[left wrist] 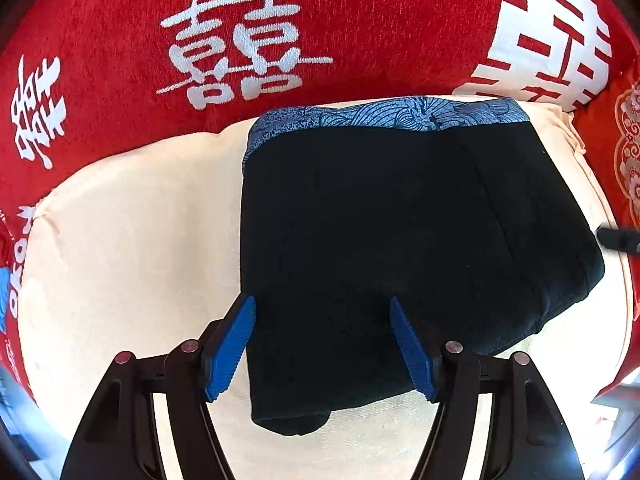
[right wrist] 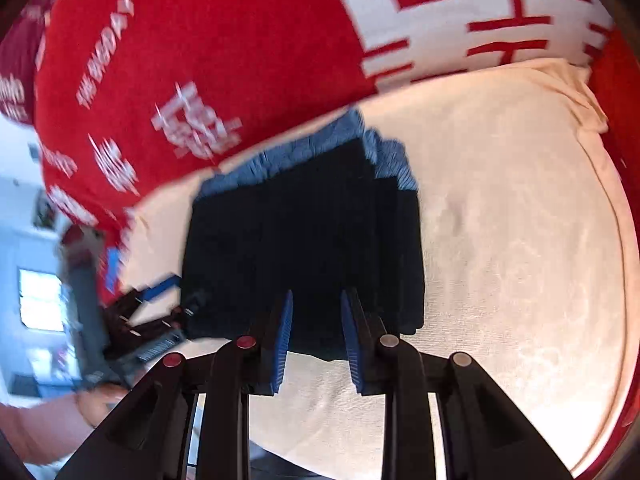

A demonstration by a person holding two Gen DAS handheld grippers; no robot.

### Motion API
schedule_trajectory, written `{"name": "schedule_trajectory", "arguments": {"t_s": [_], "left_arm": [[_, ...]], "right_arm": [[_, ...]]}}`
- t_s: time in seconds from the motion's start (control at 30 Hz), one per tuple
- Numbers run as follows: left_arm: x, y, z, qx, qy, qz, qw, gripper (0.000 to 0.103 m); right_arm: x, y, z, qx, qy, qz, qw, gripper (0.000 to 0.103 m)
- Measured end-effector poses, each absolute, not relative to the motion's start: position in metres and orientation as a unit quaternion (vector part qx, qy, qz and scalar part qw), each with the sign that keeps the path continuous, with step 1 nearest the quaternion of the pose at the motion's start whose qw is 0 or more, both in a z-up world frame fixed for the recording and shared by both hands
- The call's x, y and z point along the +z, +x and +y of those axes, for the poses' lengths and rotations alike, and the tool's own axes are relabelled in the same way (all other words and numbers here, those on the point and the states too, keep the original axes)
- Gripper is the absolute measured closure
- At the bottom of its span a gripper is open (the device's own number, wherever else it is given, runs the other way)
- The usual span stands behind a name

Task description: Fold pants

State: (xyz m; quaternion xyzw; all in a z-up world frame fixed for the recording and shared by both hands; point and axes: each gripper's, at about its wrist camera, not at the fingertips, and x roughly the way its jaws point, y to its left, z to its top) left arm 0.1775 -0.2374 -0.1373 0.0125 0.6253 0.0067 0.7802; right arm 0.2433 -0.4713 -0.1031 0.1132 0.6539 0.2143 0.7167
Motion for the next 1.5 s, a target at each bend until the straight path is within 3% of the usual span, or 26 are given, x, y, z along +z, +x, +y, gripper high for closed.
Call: {"name": "schedule_trajectory", "arguments": {"t_s": [0.03, 0.07, 0.57, 0.77, 0.9, 1.1, 1.5], "left_arm": [[-0.139, 0.178, -0.237, 0.005, 0.009, 0.626, 0.779, 0.02], [-0.141, 0.177, -0.237, 0.001, 0.0, 0.631, 0.776, 0.019], [-0.145, 0.181, -0.229, -0.003, -0.02, 0.64, 0.768, 0.019], [-0.146, 0.18, -0.223, -0.003, -0.033, 0.643, 0.765, 0.019], [-0.148, 0.18, -0.222, -0.006, -0.033, 0.645, 0.764, 0.019], [-0.143, 0.185, -0.219, -0.009, -0.028, 0.644, 0.765, 0.019], [-0.14, 0.217, -0.174, 0.012, -0.06, 0.64, 0.766, 0.019]], "right_arm": [[-0.11, 0.243, -0.466, 0.212, 0.099, 0.662, 0.712, 0.074], [-0.12, 0.24, -0.463, 0.205, 0.086, 0.671, 0.707, 0.074], [-0.137, 0.225, -0.461, 0.177, 0.07, 0.69, 0.698, 0.074], [-0.136, 0.224, -0.463, 0.175, 0.07, 0.692, 0.697, 0.07], [-0.136, 0.224, -0.457, 0.18, 0.059, 0.692, 0.696, 0.063], [-0.129, 0.223, -0.452, 0.174, 0.043, 0.691, 0.701, 0.062], [-0.118, 0.242, -0.474, 0.166, 0.093, 0.678, 0.71, 0.062]]}}
